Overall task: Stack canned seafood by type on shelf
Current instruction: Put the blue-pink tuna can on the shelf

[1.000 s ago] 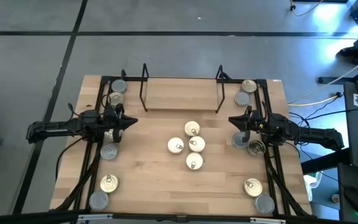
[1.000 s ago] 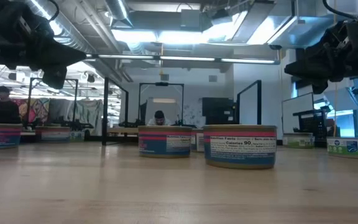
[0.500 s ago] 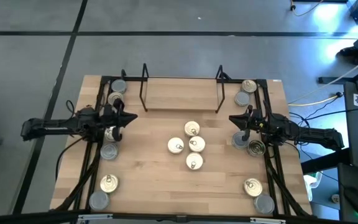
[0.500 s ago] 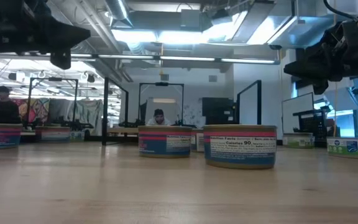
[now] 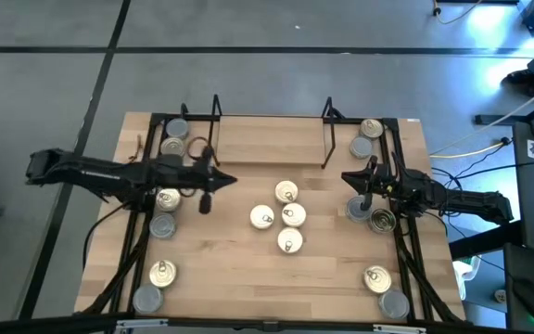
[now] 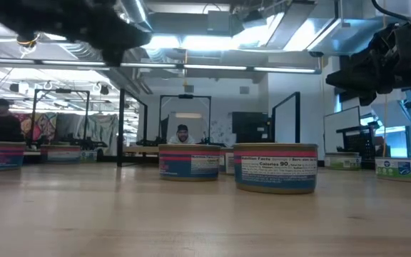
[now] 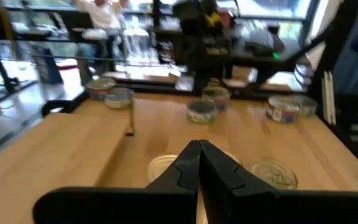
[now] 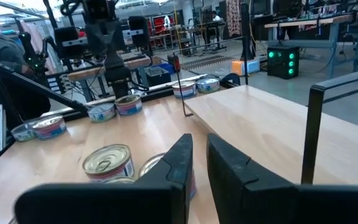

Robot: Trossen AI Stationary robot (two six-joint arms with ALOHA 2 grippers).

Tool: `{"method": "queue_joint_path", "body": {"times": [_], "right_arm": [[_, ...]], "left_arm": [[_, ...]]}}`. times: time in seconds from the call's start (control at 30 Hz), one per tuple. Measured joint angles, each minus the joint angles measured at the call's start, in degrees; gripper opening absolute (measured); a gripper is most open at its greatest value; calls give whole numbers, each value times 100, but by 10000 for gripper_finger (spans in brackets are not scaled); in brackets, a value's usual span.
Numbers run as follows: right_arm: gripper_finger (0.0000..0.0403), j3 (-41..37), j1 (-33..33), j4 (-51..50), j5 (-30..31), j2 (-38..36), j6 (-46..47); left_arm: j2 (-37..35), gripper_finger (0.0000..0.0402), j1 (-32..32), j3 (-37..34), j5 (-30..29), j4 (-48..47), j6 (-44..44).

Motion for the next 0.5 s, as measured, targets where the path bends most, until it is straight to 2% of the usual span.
{"method": "queue_joint_path", "body": {"times": [0.2,0.4,0.5], "right_arm": [[46,1,1,0,-49,0,-84],[46,0,0,30,-362,0,-77],[46,0,2,49,-437,0,-74]], "left_arm": [[1127,5,-330,671,37,101,217],[1790,7,-412,908,33,496,141],[2045,28,-407,1015,28,490,-25]]}}
